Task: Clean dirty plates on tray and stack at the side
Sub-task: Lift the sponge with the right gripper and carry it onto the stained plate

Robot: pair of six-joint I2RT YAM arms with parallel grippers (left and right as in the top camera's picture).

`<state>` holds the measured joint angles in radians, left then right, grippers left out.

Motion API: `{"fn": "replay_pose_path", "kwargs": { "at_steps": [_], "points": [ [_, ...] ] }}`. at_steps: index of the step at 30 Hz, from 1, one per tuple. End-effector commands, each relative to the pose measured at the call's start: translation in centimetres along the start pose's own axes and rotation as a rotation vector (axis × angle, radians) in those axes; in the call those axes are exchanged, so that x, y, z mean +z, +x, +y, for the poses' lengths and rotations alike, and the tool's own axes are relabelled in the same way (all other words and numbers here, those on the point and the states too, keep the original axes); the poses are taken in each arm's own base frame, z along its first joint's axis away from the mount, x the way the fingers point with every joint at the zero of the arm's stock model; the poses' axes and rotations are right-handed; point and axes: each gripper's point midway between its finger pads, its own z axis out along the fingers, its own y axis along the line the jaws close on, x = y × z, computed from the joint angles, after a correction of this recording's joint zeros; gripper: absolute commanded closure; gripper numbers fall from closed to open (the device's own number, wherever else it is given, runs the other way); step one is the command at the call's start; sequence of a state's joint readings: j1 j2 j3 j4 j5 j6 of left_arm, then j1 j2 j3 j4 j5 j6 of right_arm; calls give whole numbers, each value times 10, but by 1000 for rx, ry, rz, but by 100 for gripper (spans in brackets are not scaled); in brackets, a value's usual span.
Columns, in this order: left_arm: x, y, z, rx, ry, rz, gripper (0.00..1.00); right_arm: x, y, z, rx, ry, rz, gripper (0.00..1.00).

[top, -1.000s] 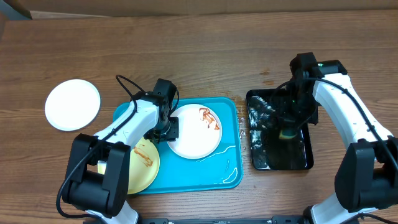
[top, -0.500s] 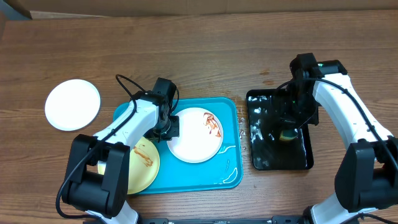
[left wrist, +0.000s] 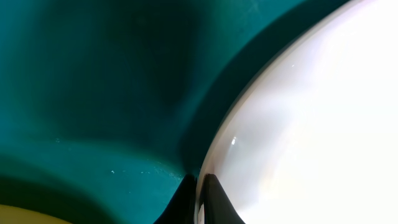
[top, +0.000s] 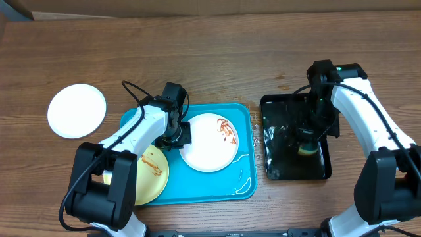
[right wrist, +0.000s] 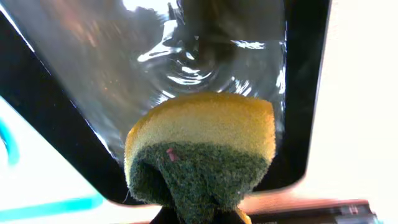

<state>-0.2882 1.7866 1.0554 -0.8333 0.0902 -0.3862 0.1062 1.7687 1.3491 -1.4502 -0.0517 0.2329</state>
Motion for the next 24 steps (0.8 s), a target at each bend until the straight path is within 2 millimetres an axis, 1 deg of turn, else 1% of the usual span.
{"fn": "replay_pose_path", "kwargs": {
  "at_steps": [1,2,3,6,9,11,13,16,19,20,22,24],
  "points": [
    [5,6,2,-16,-17,20,96,-12,-6,0,-2,-2,-56,96],
    [5,6,2,-15,-17,20,96,-12,-10,2,-3,-12,-72,96],
    [5,6,2,-15,-17,20,96,-12,-9,7,-10,-41,-68,96],
    [5,6,2,-12,-18,23,96,-16,-3,39,-117,-219,-39,96],
    [5,6,2,-11,-17,20,96,-25,-3,70,-214,-385,-53,96],
    [5,6,1,-11,-17,20,96,-30,-1,84,-262,-459,-56,96],
    [5,6,1,-10,-17,20,96,-38,4,106,-341,-555,-67,96],
    [5,5,1,-9,-15,17,96,-44,8,131,-411,-628,-87,96],
    [5,5,-1,-3,-14,13,96,-44,12,168,-540,-634,-152,96],
    [5,5,-2,5,-14,13,96,-43,12,173,-562,-625,-165,96],
    [6,5,-3,35,-14,13,96,-33,8,188,-575,-529,-229,96],
    [6,6,-3,85,-18,13,96,-23,-5,196,-528,-361,-344,96]
  ]
}}
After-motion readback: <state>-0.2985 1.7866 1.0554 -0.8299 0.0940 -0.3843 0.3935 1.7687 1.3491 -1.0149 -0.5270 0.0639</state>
